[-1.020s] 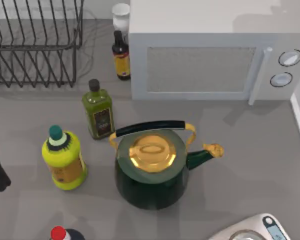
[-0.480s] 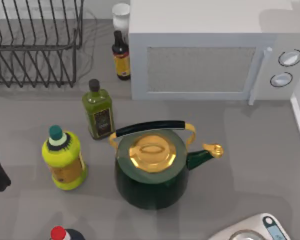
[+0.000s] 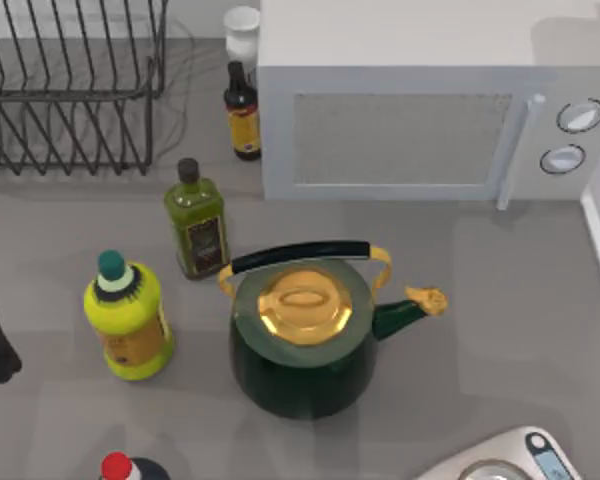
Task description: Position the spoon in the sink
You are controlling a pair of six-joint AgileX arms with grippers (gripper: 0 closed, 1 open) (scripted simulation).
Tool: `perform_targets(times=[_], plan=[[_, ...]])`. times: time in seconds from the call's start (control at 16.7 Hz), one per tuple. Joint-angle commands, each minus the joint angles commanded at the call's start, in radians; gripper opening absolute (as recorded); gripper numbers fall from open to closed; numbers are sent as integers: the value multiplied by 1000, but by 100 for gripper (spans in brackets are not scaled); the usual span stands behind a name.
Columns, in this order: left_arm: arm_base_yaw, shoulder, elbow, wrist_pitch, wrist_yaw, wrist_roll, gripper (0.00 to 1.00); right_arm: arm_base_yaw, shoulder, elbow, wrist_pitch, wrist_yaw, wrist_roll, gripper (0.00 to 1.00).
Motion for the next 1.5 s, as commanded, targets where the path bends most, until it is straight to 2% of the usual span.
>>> perform_targets(times=[0.3, 0.66, 1.44, 1.5], plan=[[0, 0, 0, 0, 0, 0, 100, -3, -67, -256, 163, -1, 0, 0], [0, 0, 0, 0, 0, 0, 100, -3, -84, -300, 202, -2, 0, 0], [0, 0, 0, 0, 0, 0, 100, -3, -84, -300, 202, -2, 0, 98], [0, 0, 0, 0, 0, 0, 100, -3, -84, -300, 202, -2, 0, 100]])
